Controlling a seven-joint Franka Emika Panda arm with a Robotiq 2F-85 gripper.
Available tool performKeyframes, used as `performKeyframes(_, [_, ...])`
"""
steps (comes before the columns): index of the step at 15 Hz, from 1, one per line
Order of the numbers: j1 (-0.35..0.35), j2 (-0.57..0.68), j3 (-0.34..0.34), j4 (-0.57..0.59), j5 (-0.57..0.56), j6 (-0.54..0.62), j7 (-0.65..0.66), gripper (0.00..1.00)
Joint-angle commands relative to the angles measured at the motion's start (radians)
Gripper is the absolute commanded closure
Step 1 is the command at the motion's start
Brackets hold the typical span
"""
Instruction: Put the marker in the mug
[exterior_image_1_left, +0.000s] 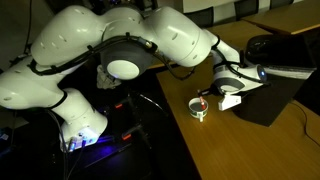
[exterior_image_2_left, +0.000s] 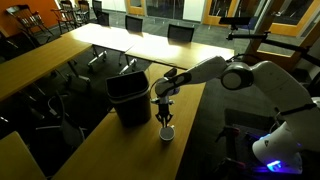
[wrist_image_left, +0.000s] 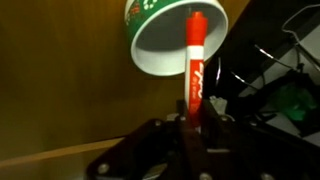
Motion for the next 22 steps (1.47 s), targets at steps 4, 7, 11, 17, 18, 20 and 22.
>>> performKeyframes(4, [0.083,-0.005,-0.055,-0.024,0.05,-0.019,-0.028,0.57])
performKeyframes(7, [0.099,0.001,-0.087,-0.029,0.041,-0.004,-0.02,0.41])
performKeyframes(11, [0.112,-0.058,-0.125,-0.106,0.038,0.106,0.003,0.1])
performKeyframes(17, [0.207,-0.255,-0.216,-0.381,-0.017,0.348,0.205,0.0])
performKeyframes(18, [0.229,-0.285,-0.23,-0.424,-0.033,0.385,0.241,0.0])
performKeyframes(20, [0.266,-0.347,-0.252,-0.519,-0.071,0.472,0.316,0.0])
performKeyframes(22, [0.302,-0.403,-0.275,-0.609,-0.131,0.568,0.39,0.0])
